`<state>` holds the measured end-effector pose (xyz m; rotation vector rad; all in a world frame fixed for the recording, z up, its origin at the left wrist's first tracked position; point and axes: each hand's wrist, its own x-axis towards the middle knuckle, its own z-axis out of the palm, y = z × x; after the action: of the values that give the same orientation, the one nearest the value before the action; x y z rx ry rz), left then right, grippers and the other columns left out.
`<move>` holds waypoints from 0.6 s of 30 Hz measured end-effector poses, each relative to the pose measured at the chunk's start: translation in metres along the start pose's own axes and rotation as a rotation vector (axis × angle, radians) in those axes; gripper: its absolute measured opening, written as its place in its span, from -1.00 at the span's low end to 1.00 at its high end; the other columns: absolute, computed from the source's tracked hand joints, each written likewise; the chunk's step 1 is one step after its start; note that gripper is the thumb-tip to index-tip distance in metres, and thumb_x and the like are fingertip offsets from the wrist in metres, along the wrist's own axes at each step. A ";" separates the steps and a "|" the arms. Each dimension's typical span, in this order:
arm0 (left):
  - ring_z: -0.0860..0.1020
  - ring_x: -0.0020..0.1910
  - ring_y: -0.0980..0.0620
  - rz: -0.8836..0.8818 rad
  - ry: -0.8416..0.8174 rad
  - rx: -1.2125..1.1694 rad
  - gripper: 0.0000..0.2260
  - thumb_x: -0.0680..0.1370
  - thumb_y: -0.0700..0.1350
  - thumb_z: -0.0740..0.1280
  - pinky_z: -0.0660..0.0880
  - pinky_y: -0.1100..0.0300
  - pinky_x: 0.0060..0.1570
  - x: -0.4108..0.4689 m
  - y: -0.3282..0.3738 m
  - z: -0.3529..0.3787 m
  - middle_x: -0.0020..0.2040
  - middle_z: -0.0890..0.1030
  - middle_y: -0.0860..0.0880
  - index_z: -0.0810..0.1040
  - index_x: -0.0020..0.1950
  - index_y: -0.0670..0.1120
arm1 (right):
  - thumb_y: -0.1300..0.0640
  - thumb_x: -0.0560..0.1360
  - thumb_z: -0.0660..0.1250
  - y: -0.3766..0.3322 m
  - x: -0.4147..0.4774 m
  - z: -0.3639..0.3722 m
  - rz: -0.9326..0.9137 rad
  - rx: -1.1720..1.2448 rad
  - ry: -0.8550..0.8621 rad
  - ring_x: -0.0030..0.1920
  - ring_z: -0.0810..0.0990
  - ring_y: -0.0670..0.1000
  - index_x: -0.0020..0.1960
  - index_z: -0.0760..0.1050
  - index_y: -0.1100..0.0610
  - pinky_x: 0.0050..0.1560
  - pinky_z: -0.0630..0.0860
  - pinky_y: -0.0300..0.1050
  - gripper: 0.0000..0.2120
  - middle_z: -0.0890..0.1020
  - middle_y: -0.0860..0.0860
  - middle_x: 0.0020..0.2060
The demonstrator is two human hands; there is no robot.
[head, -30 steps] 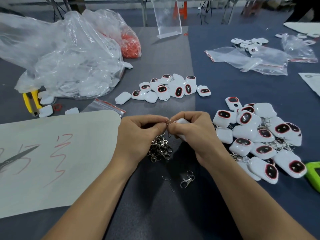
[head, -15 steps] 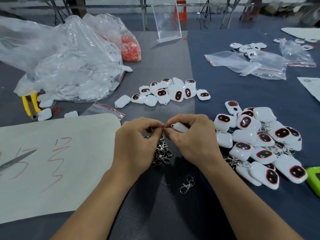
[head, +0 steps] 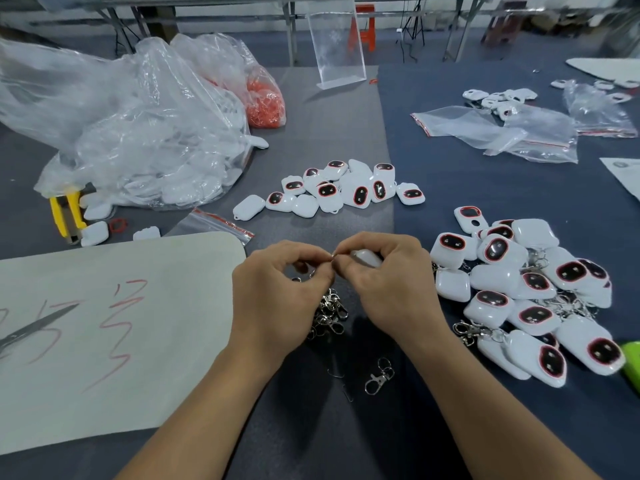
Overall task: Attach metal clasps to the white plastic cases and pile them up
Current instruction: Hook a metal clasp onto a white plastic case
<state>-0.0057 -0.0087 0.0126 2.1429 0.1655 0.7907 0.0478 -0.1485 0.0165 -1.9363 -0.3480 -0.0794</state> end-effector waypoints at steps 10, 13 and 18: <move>0.55 -0.15 0.25 0.162 0.001 0.143 -0.93 0.40 -0.06 0.50 0.39 0.34 -0.02 -0.001 0.001 -0.003 -0.24 0.65 0.26 0.73 -0.17 0.11 | 0.14 0.45 0.55 0.001 -0.002 0.000 -0.073 -0.122 0.017 -0.33 0.60 -0.16 -0.21 0.68 -0.09 -0.34 0.45 -0.38 -0.85 0.64 -0.19 -0.39; 0.58 -0.20 0.17 0.094 -0.044 0.088 -0.91 0.38 -0.05 0.49 0.46 0.26 -0.09 0.001 -0.001 -0.004 -0.25 0.67 0.24 0.73 -0.17 0.15 | 0.14 0.45 0.53 0.001 -0.002 0.000 -0.086 -0.127 0.036 -0.30 0.63 -0.12 -0.18 0.69 -0.09 -0.26 0.54 -0.24 -0.87 0.66 -0.18 -0.36; 0.60 -0.27 0.10 0.013 -0.081 -0.026 -0.84 0.32 -0.10 0.49 0.49 0.31 -0.22 0.004 -0.001 -0.004 -0.27 0.66 0.24 0.69 -0.26 0.19 | 0.16 0.45 0.52 0.001 -0.001 -0.003 -0.107 -0.104 -0.002 -0.23 0.66 -0.11 -0.16 0.70 -0.07 -0.15 0.58 -0.13 -0.88 0.69 -0.19 -0.30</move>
<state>-0.0047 -0.0042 0.0159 2.1495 0.0993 0.7084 0.0476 -0.1521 0.0166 -2.0201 -0.4564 -0.1687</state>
